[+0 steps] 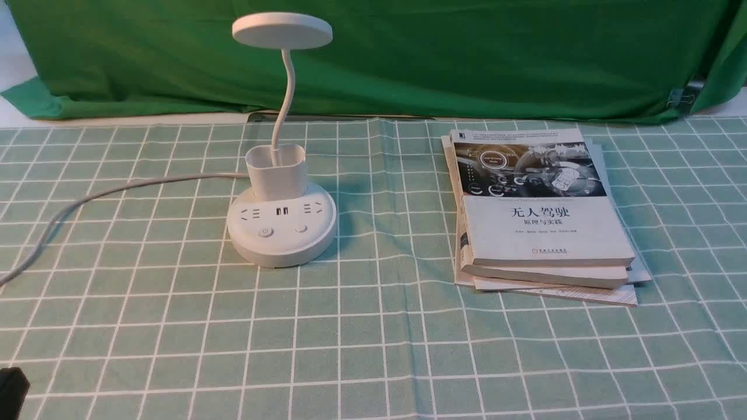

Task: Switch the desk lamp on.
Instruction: Use the left arm to press the button switch on the lamp holder

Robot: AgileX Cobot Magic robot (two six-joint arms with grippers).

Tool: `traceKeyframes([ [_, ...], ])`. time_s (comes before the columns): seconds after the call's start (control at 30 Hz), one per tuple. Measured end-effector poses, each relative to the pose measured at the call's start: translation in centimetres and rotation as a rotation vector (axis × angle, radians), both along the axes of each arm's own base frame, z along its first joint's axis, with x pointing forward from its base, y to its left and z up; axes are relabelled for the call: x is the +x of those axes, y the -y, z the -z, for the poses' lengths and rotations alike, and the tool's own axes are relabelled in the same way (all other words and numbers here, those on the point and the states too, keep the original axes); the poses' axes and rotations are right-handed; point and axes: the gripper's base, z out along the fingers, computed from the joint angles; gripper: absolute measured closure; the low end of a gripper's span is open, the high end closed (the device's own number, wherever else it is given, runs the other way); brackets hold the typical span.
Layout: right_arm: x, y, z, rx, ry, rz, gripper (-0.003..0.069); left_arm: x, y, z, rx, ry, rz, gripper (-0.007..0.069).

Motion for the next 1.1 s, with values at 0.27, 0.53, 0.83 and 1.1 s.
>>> traceKeyframes([
  [0.27,0.00,0.00,0.00,0.000,0.000,0.000,0.0421,0.00,0.00,0.00,0.000,0.000,0.000,0.0623],
  [0.53,0.00,0.00,0.00,0.000,0.000,0.000,0.0421,0.00,0.00,0.00,0.000,0.000,0.000,0.0623],
  [0.83,0.00,0.00,0.00,0.000,0.000,0.000,0.0421,0.00,-0.05,0.00,0.024,0.001,-0.002,0.0623],
  [1.1,0.00,0.00,0.00,0.000,0.000,0.000,0.0421,0.03,-0.06,-0.15,0.024,0.018,-0.003,0.0623],
])
